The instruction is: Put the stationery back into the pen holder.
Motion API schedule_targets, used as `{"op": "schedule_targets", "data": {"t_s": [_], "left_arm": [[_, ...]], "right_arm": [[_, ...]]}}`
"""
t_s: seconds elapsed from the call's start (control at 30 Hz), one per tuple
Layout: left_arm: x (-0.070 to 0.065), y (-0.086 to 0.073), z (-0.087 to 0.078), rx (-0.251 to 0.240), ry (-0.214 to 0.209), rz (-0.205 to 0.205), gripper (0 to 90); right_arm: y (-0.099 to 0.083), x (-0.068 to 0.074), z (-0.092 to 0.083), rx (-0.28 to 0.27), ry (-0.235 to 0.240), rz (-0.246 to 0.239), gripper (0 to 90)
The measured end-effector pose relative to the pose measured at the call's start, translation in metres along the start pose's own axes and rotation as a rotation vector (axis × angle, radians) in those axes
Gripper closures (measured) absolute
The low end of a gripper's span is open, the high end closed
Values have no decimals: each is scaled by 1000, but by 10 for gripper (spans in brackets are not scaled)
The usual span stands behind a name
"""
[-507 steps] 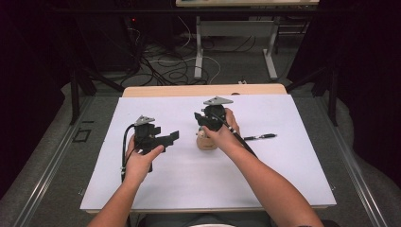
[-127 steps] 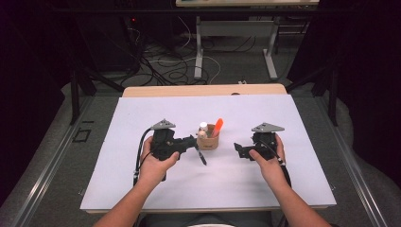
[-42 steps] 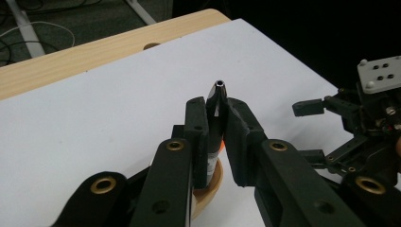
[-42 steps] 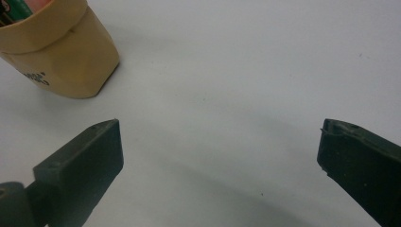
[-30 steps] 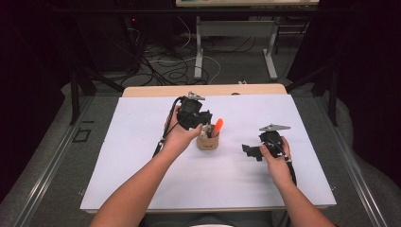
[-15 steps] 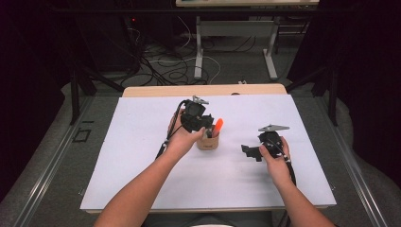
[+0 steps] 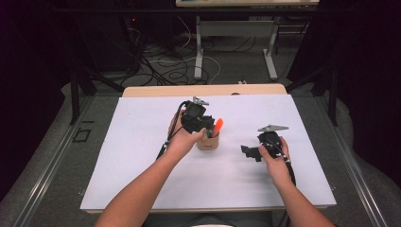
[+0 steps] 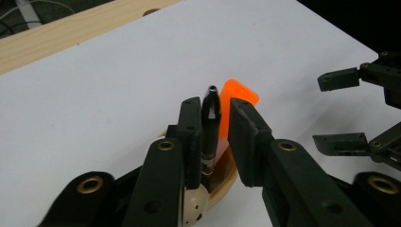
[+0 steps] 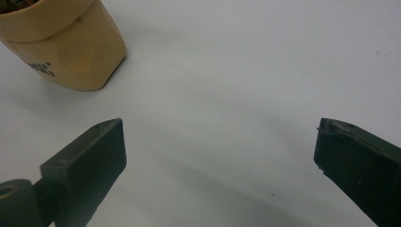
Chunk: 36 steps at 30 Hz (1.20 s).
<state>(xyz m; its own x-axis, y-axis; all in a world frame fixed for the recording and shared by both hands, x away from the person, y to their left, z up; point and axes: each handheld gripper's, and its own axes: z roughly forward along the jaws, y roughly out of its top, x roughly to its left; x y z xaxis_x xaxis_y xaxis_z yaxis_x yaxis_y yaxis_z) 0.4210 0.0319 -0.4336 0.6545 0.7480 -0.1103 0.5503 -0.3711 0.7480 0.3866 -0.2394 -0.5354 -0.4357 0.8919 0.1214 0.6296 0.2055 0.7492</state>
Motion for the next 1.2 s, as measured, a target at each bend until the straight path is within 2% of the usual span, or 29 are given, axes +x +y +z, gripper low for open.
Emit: {"op": "schedule_targets", "data": {"t_s": [0.3,0.47,0.7,1.2], "left_arm": [[1,0,-6,-28,9,-10,666],[4,1,-11,-29,21,5,621],[13,1,-20,-85,35,4,507],[29,-5,-47,-137,49,-39,383]], "right_arm": [[0,1,0,1,0,4,30],[0,0,0,-1,-2,-1,30],[0,0,-1,-4,-3,5,31],[3,-2,-6,-22,-5,13,31]]}}
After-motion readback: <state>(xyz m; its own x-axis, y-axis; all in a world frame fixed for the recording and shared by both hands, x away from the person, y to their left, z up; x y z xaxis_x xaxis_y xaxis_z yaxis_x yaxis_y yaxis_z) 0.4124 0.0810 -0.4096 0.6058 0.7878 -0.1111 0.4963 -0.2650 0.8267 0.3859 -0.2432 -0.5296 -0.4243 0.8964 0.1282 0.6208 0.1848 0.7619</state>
